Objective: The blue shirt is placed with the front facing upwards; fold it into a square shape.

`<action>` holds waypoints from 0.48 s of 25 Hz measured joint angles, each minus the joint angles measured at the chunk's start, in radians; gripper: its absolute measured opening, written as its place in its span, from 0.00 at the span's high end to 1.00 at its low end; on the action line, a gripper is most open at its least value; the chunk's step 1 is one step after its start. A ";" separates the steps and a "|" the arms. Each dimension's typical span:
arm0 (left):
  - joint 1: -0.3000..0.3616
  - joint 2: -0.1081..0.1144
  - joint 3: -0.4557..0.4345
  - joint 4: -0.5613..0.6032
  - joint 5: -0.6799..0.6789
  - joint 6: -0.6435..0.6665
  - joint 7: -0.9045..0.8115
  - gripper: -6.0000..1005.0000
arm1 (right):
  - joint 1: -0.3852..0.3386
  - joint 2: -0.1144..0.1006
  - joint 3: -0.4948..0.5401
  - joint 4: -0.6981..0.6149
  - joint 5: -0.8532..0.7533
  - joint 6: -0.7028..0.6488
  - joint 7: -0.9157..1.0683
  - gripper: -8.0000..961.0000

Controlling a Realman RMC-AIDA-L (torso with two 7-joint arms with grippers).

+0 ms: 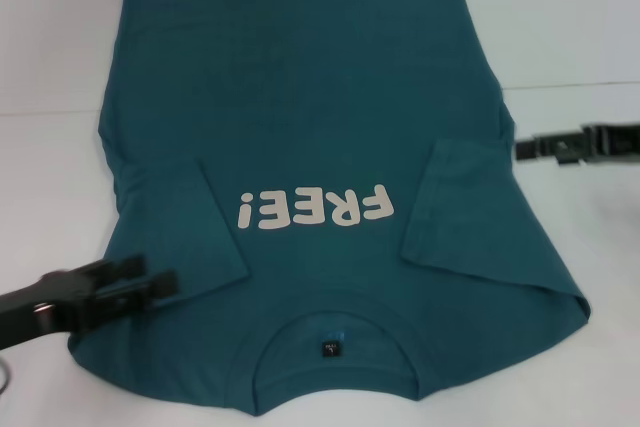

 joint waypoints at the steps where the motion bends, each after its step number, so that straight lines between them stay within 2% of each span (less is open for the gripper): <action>1: 0.007 -0.001 -0.005 0.008 0.001 0.002 -0.016 0.12 | -0.014 -0.006 0.006 0.000 0.000 -0.022 -0.009 0.08; 5: 0.080 -0.019 -0.027 0.093 0.023 -0.013 -0.164 0.12 | -0.048 -0.020 0.042 0.000 -0.003 -0.087 -0.035 0.03; 9: 0.120 -0.033 -0.075 0.145 0.057 -0.033 -0.278 0.12 | -0.078 -0.017 0.087 0.009 -0.002 -0.106 -0.072 0.03; 12: 0.134 -0.035 -0.104 0.163 0.084 -0.069 -0.302 0.12 | -0.081 -0.014 0.111 0.032 -0.003 -0.103 -0.096 0.04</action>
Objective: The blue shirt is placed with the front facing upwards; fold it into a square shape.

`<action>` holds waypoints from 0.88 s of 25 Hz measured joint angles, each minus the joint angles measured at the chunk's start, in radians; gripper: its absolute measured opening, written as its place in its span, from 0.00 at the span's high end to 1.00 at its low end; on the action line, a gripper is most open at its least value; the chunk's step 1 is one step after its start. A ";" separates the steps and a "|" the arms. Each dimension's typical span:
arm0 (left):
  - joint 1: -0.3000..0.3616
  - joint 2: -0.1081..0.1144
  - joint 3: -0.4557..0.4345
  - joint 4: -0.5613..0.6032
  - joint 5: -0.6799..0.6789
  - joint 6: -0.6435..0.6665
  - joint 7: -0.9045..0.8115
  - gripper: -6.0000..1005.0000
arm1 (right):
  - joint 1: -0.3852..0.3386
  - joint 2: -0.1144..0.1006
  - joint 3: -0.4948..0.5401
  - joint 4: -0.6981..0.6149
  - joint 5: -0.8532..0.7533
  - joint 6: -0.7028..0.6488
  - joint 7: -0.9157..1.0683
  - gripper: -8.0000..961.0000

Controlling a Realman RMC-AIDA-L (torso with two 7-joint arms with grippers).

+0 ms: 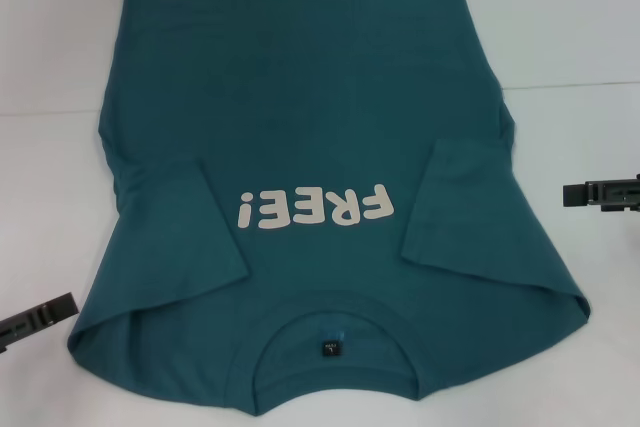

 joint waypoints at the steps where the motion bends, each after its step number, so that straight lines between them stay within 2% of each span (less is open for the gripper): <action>1: 0.000 0.000 -0.002 0.000 0.002 -0.005 0.010 0.12 | 0.002 -0.001 0.004 0.017 -0.001 0.008 -0.008 0.04; 8: -0.024 -0.009 0.006 -0.028 0.020 -0.088 0.135 0.12 | 0.029 -0.016 0.007 0.104 -0.001 0.039 -0.043 0.04; 13: -0.066 0.013 0.017 -0.090 0.035 -0.119 0.187 0.12 | 0.036 -0.018 0.000 0.108 -0.001 0.045 -0.049 0.04; 22: -0.106 0.034 0.031 -0.179 0.051 -0.213 0.202 0.12 | 0.039 -0.021 -0.001 0.126 -0.003 0.047 -0.055 0.04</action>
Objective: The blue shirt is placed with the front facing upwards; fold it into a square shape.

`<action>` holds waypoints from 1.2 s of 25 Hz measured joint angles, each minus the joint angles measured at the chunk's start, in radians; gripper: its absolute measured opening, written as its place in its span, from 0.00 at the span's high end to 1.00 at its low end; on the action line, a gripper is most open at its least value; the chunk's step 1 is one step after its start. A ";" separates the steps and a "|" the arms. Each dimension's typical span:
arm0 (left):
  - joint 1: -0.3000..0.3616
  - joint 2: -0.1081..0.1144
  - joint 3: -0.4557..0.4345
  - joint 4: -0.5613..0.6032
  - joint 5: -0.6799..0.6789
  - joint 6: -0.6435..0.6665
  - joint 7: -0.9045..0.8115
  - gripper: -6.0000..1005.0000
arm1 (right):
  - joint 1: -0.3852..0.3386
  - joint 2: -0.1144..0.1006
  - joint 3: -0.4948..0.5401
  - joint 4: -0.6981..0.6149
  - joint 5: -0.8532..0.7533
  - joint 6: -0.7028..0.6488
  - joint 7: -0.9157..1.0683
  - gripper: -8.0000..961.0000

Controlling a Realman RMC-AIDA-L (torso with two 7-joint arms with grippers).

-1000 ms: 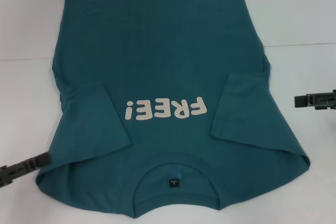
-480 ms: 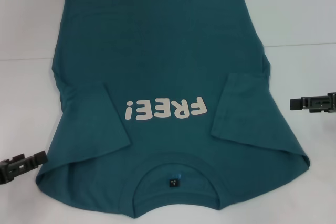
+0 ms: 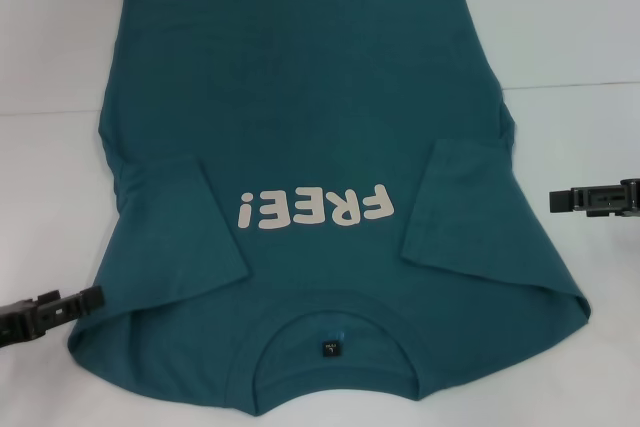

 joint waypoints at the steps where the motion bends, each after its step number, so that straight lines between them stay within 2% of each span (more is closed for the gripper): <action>1: -0.001 0.002 0.000 -0.006 0.003 -0.004 -0.002 0.12 | 0.000 -0.001 0.000 0.002 0.000 0.000 0.000 0.04; 6: -0.008 0.006 0.003 -0.021 0.042 -0.017 -0.003 0.13 | 0.002 -0.002 0.000 0.006 -0.005 0.000 -0.003 0.04; 12: -0.020 0.000 0.053 -0.023 0.063 0.004 -0.009 0.13 | 0.014 -0.001 0.000 0.008 -0.028 0.001 -0.003 0.04; 19: -0.015 0.001 0.041 0.004 0.056 0.046 -0.009 0.13 | 0.016 -0.001 0.000 0.009 -0.028 0.005 -0.004 0.04; 25: -0.010 -0.003 0.021 0.020 0.058 -0.016 -0.002 0.13 | 0.019 -0.001 0.000 0.023 -0.028 0.013 -0.008 0.04; 30: -0.017 -0.008 0.069 0.004 0.072 -0.074 -0.001 0.13 | 0.024 -0.002 0.000 0.037 -0.028 0.016 -0.011 0.04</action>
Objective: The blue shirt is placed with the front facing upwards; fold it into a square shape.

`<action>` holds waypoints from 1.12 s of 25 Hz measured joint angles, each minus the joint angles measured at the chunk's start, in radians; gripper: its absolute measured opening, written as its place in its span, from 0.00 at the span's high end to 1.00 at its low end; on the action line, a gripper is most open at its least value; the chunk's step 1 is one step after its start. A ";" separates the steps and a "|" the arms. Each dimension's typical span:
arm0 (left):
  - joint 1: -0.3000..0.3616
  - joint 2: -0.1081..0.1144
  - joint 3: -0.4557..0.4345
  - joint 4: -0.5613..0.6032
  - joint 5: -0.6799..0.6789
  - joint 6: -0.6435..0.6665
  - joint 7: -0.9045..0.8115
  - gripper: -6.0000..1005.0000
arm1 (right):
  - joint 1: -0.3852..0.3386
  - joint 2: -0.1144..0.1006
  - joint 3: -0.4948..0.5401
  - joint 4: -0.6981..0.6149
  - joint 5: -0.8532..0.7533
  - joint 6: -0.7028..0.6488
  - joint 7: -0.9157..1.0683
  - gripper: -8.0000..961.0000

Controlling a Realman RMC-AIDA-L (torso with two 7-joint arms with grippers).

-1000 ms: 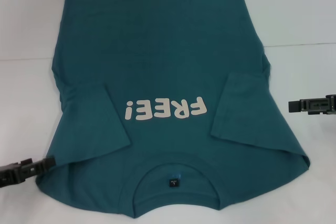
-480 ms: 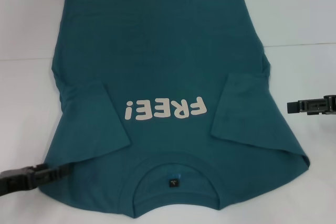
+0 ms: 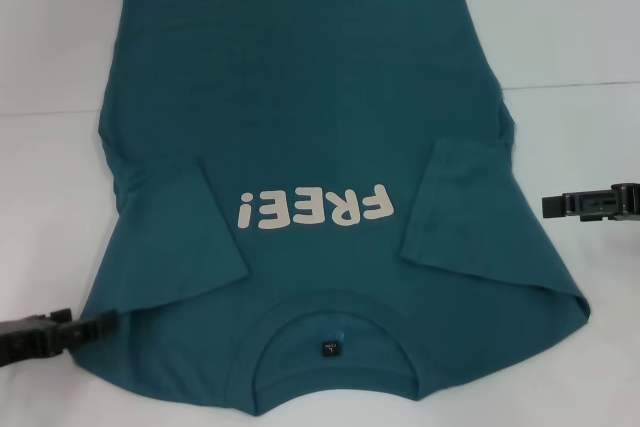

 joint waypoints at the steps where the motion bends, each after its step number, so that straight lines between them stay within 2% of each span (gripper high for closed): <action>1: 0.000 0.000 0.014 -0.005 0.001 -0.009 -0.001 0.13 | 0.000 0.000 0.000 0.000 0.000 0.000 0.000 0.04; 5: 0.002 0.002 0.031 -0.016 -0.002 -0.019 -0.004 0.13 | 0.000 -0.001 0.000 0.000 0.000 0.000 0.000 0.04; 15: 0.009 0.006 0.025 -0.005 0.003 0.088 -0.007 0.13 | 0.000 -0.004 0.000 0.000 -0.001 -0.004 0.006 0.04; 28: 0.009 0.007 0.015 0.000 -0.002 0.093 -0.001 0.17 | 0.001 -0.005 0.000 0.000 -0.002 0.004 0.003 0.05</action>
